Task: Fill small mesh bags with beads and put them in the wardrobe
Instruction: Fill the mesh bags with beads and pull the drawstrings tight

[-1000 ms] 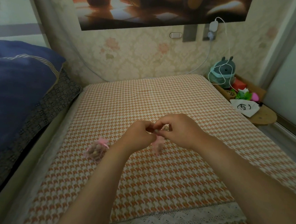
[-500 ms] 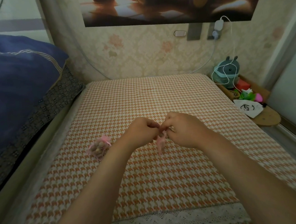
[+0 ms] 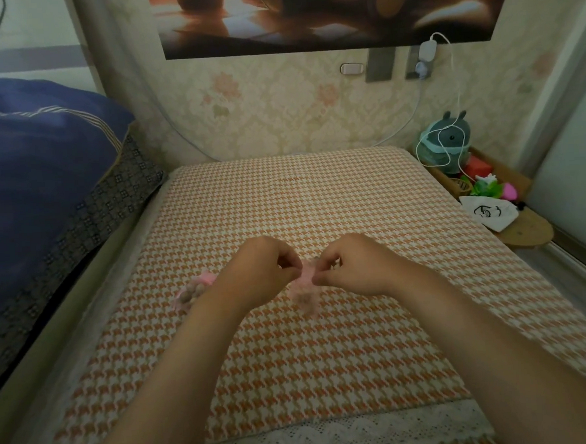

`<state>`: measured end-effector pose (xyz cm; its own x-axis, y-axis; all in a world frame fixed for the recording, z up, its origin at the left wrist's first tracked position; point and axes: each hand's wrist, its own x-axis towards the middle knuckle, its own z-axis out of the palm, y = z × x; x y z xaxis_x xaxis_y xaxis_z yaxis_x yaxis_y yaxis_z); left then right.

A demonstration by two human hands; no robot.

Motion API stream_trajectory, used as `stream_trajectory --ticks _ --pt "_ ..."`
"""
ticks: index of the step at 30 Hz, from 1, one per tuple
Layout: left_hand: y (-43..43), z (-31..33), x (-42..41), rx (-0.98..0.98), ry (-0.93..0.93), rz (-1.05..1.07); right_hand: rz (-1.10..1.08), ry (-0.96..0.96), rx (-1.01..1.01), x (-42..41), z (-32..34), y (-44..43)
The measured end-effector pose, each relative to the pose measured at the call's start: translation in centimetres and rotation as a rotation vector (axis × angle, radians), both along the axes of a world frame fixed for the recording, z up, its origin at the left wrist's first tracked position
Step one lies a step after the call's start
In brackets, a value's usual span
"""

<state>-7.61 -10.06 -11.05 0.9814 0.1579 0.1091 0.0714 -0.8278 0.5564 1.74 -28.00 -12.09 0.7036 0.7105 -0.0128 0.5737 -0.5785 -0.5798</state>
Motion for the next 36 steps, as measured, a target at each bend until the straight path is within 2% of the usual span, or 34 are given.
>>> stream_trajectory --ticks 4,7,11,14,17,21,24,32,36 --pt "1.2 -0.2 -0.7 -0.007 -0.090 -0.142 0.129 0.261 0.121 -0.1 0.0 0.1" --pt "2.1 -0.9 -0.7 -0.040 -0.029 -0.170 0.138 0.358 0.163 -0.2 -0.6 0.2" --pt "2.4 -2.3 -0.1 -0.093 0.116 -0.170 0.119 0.369 0.087 0.4 -1.7 0.5" --pt "2.0 -3.2 0.9 -0.052 0.104 -0.171 0.039 0.343 0.119 1.2 -2.2 1.0" --pt "1.8 -4.0 1.9 -0.041 0.069 -0.162 -0.121 0.135 0.175 2.6 -2.9 1.5" --pt "2.0 -5.3 2.9 -0.131 0.058 -0.104 -0.179 -0.135 0.049 3.8 -4.1 2.1" --pt "2.1 -6.0 3.9 -0.208 0.024 -0.018 -0.150 -0.201 -0.010 3.9 -4.7 2.8" --pt "2.1 -6.7 6.9 -0.151 0.124 0.081 -0.077 -0.433 -0.152 4.3 -5.5 4.5" --pt "1.8 -6.7 7.2 -0.221 0.110 0.106 -0.091 -0.433 -0.095 4.3 -5.8 4.8"
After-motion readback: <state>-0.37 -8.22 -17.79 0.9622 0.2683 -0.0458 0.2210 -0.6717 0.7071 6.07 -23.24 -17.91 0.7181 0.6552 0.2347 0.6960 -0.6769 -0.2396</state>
